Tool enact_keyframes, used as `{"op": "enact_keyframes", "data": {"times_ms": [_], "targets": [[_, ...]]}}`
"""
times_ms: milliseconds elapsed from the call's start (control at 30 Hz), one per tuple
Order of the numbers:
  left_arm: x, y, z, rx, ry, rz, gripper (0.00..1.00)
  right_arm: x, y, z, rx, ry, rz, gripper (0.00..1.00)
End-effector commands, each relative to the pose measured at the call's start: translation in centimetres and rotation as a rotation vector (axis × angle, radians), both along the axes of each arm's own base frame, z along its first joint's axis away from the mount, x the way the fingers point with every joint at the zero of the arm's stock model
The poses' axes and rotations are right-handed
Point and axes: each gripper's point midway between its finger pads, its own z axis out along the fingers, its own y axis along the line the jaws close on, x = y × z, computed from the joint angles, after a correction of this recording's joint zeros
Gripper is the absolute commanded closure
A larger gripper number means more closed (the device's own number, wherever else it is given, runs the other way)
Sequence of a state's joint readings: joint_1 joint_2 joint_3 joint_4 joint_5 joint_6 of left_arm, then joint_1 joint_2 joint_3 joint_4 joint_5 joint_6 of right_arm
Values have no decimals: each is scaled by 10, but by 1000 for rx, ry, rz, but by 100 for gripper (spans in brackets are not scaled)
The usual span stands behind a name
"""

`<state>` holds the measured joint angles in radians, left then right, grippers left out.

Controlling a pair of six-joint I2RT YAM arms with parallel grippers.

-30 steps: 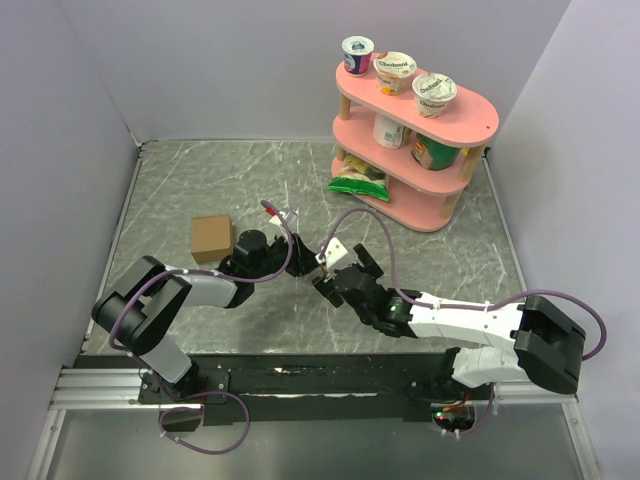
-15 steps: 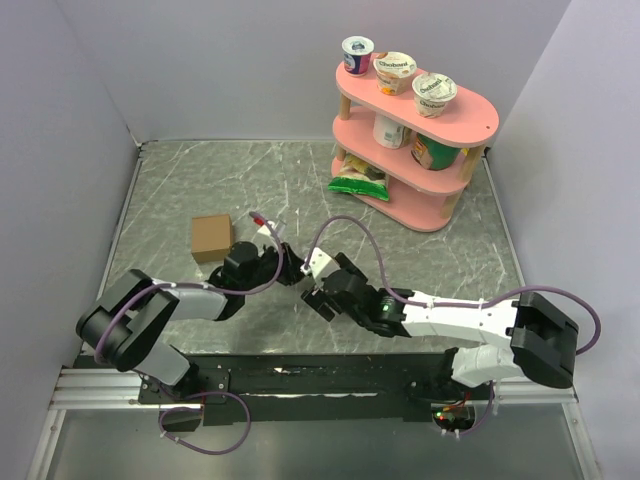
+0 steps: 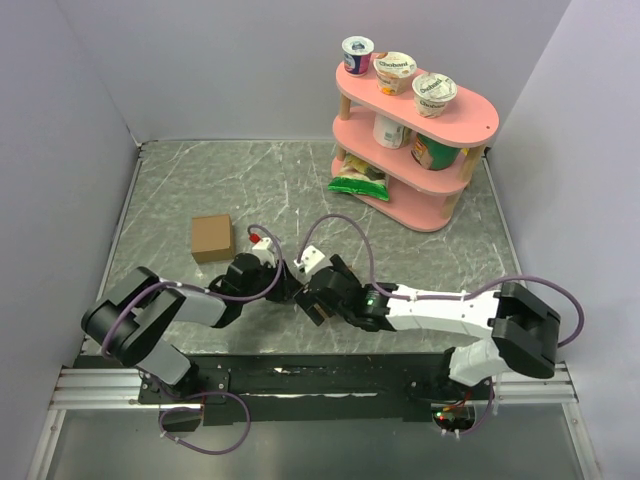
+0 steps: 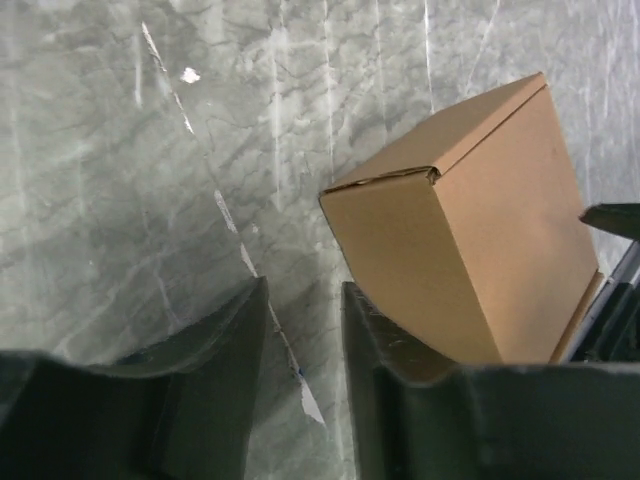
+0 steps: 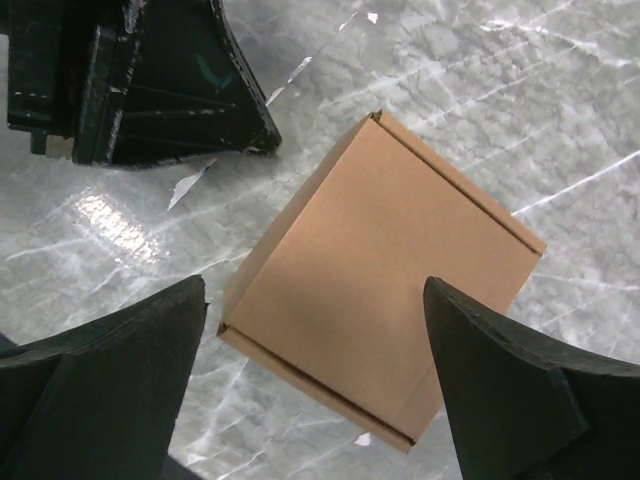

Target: Fold the paper box

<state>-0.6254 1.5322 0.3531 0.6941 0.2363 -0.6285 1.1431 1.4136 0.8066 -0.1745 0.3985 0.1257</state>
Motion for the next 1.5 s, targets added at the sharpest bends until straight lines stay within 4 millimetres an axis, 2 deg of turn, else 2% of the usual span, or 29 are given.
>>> {"op": "enact_keyframes", "data": {"times_ms": [0,33,67,100,133,233,367,400,467,600,833,1000,1167,1267,1300,1367,1400,1467], "targets": [[11,2,25,-48,-48,68,48,-9,7,37,127,5,-2,2],[10,3,25,-40,-48,70,39,-18,4,29,126,32,37,2],[9,5,23,-25,-35,73,33,-22,4,35,147,25,72,1],[11,6,31,-31,-48,75,26,-26,4,32,144,33,95,1],[12,7,34,-29,-53,79,16,-31,1,26,131,45,115,0],[18,13,52,-36,-81,118,4,-43,-4,14,75,67,155,0],[29,24,79,-26,-127,174,1,-49,-4,2,44,95,165,1],[30,29,83,-15,-129,185,4,-49,-5,-1,31,100,158,0],[34,33,95,-15,-146,204,4,-46,-7,-10,-1,117,118,1],[37,47,118,-24,-193,243,4,-32,-14,-13,-64,104,17,1],[38,61,137,-26,-230,271,4,4,-26,-27,-122,79,-100,4],[39,67,144,-29,-245,278,4,43,-23,-17,-53,20,-127,5],[42,69,151,-31,-254,275,4,67,-17,-6,-41,-43,-87,3],[44,73,156,-38,-270,281,4,75,-18,16,-13,-86,-124,0],[46,75,158,-35,-277,292,4,74,-17,32,38,-104,-130,0],[50,84,160,-21,-294,317,4,72,-19,47,108,-110,-139,0],[53,87,159,-15,-294,326,4,67,-14,66,206,-101,-116,0],[60,101,162,-13,-299,357,4,77,-28,81,289,-92,-159,0]]}}
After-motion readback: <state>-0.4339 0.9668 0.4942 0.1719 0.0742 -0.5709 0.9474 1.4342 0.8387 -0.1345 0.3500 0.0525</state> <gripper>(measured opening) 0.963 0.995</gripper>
